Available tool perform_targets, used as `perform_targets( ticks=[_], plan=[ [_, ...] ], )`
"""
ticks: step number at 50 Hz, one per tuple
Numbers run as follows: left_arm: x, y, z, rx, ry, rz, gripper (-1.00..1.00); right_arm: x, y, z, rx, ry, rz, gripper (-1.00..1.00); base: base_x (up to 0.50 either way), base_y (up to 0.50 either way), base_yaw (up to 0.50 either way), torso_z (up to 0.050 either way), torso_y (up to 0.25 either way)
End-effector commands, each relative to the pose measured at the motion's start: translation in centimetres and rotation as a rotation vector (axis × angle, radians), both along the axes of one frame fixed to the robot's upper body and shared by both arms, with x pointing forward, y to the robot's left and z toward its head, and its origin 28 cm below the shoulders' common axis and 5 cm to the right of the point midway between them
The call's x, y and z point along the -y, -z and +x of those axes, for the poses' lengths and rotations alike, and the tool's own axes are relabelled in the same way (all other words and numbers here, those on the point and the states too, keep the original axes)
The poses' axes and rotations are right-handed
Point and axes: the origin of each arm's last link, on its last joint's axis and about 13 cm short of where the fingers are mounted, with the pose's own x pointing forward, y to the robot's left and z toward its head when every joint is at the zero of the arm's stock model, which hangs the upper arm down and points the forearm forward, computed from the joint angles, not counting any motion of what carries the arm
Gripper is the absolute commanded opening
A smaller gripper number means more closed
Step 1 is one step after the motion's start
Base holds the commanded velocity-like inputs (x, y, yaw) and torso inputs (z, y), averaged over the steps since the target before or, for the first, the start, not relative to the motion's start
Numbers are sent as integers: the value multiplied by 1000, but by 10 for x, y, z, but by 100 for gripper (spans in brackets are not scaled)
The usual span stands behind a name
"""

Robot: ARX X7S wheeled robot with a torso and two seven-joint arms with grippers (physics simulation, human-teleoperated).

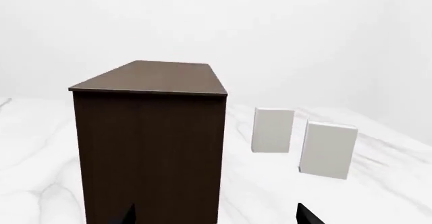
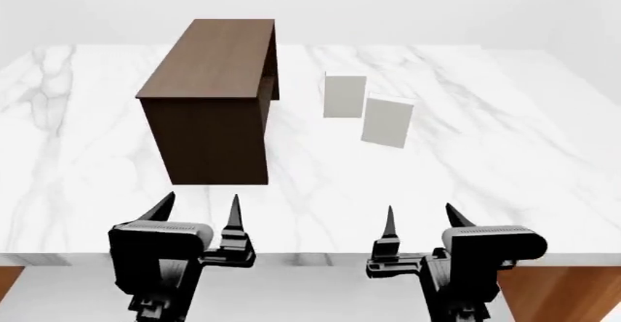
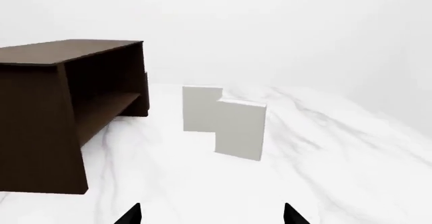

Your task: Pick up the book on the right and place it under the cabinet shelf.

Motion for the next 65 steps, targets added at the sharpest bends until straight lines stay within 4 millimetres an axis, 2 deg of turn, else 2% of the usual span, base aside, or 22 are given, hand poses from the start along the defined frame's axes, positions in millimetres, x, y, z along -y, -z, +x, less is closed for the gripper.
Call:
perform_targets(
  ticks=[1, 7, 13, 20, 30, 37, 46, 55, 65],
  plan=[
    [-3, -59, -8, 98, 116, 23, 100, -4, -55, 2, 29, -70, -37, 100, 0, 0, 0, 0, 0],
    [-4, -90, -10, 128, 209, 61, 100, -3, -90, 15, 60, -95, -64, 100, 0, 0, 0, 0, 0],
    [-12, -119, -3, 139, 228, 49, 100, 2, -122, 26, 100, -107, -58, 100, 34, 0, 0, 0, 0],
    [-25, -151, 6, 122, 219, 53, 100, 18, -157, 27, 128, -106, -69, 100, 133, 0, 0, 0, 0],
    [-40, -190, 13, 121, 167, 106, 100, 36, -196, 31, 145, -100, -86, 100, 240, 0, 0, 0, 0],
    [-44, -207, 20, 124, 152, 126, 100, 31, -212, 54, 146, -107, -94, 100, 296, 6, 0, 0, 0],
    [-45, -225, 25, 126, 152, 137, 100, 26, -227, 70, 158, -120, -106, 100, 309, 43, 0, 0, 0],
    [-43, -238, 27, 133, 172, 194, 100, 31, -238, 71, 163, -125, -114, 100, 309, 122, 0, 0, 0],
    [-42, -248, 16, 145, 166, 197, 100, 35, -243, 72, 169, -115, -110, 100, 286, 130, 0, 0, 2]
  ],
)
